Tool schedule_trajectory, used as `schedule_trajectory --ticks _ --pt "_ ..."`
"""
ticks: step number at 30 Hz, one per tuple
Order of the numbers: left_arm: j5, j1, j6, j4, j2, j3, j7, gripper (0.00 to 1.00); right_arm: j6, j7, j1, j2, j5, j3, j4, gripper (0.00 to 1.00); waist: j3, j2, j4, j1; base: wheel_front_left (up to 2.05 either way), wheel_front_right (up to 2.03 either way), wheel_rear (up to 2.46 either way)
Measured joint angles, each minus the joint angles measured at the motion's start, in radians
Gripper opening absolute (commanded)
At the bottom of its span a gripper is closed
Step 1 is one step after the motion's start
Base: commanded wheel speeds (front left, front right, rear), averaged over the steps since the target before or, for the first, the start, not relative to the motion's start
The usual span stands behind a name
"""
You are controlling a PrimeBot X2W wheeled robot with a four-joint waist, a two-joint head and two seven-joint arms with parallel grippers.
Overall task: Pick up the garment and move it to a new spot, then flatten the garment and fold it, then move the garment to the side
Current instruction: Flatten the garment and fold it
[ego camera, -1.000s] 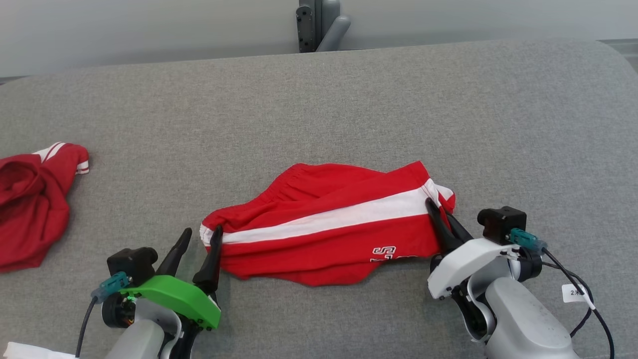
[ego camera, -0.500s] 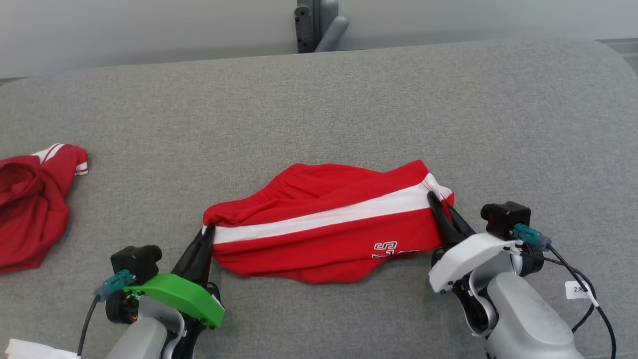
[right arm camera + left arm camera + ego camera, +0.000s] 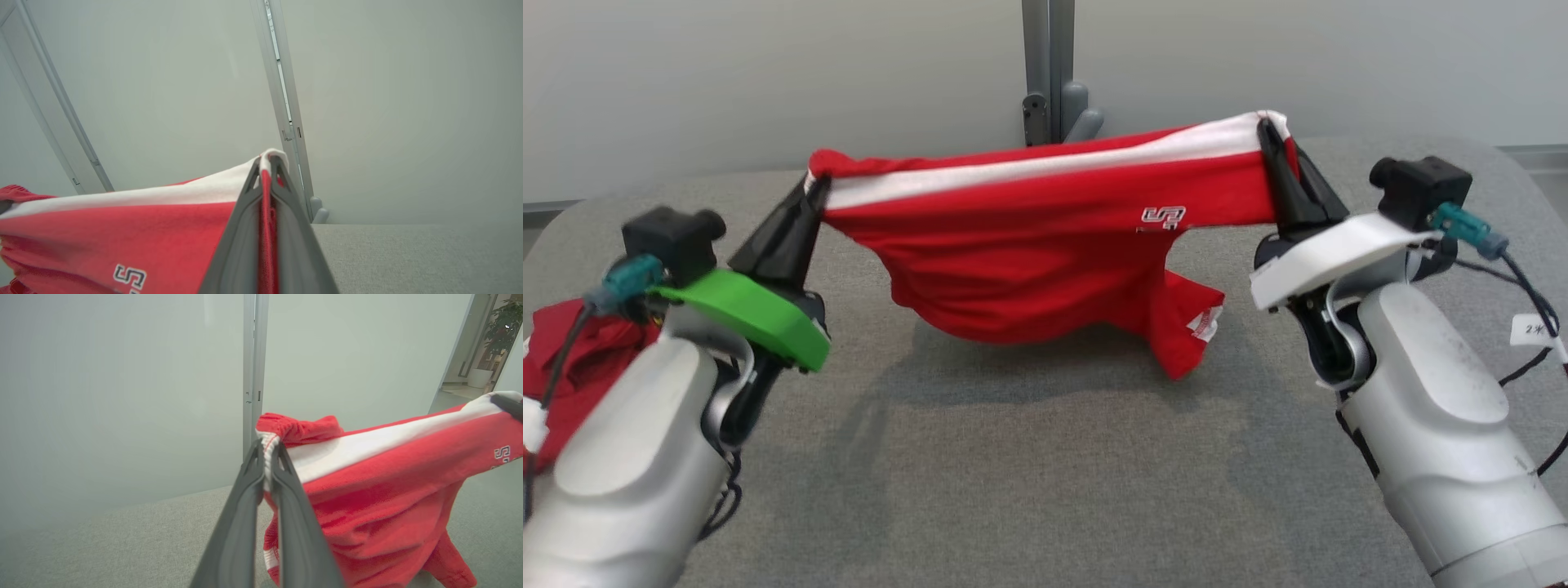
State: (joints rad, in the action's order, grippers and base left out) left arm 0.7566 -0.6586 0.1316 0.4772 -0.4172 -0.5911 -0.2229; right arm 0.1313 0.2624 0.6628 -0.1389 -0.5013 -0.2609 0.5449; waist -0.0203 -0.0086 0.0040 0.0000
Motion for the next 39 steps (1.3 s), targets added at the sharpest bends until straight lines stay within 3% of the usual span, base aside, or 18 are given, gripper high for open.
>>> schedule_trajectory --ticks 9,16,23,27,32,39 --pt "0.033 -0.228 0.000 -0.017 -0.062 -0.041 0.124 0.00 0.000 -0.073 0.153 -0.046 -0.032 -0.010 -0.046 0.00 -0.011 0.0000 0.007 0.0000 0.00 0.00 0.00" --pt "-0.004 -0.405 -0.005 0.081 -0.030 -0.069 0.169 0.00 0.000 -0.145 0.343 -0.074 0.013 -0.052 0.006 0.00 -0.120 0.0000 0.010 0.0000 0.00 0.00 0.00" --pt "-0.114 -0.719 -0.018 0.202 0.026 -0.052 0.017 0.00 0.001 -0.041 0.685 -0.095 0.152 0.027 0.151 0.00 -0.290 0.0000 0.010 0.0000 0.00 0.00 0.00" --pt "-0.146 -0.833 -0.033 0.239 0.059 -0.007 -0.035 0.00 0.002 -0.007 0.797 -0.087 0.212 0.094 0.202 0.00 -0.377 0.0000 0.008 0.0001 0.00 0.00 0.00" --pt "-0.153 -0.750 -0.026 0.268 0.134 0.032 -0.040 0.00 0.001 -0.001 0.763 -0.082 0.221 0.095 0.215 0.00 -0.458 0.0000 0.009 0.0002 0.00 0.00 0.00" --pt "-0.151 -0.355 -0.008 0.300 0.218 0.096 -0.040 0.00 0.001 -0.001 0.400 -0.101 0.077 -0.026 0.158 0.00 -0.486 0.0000 0.003 0.0003 0.00 0.00 0.00"
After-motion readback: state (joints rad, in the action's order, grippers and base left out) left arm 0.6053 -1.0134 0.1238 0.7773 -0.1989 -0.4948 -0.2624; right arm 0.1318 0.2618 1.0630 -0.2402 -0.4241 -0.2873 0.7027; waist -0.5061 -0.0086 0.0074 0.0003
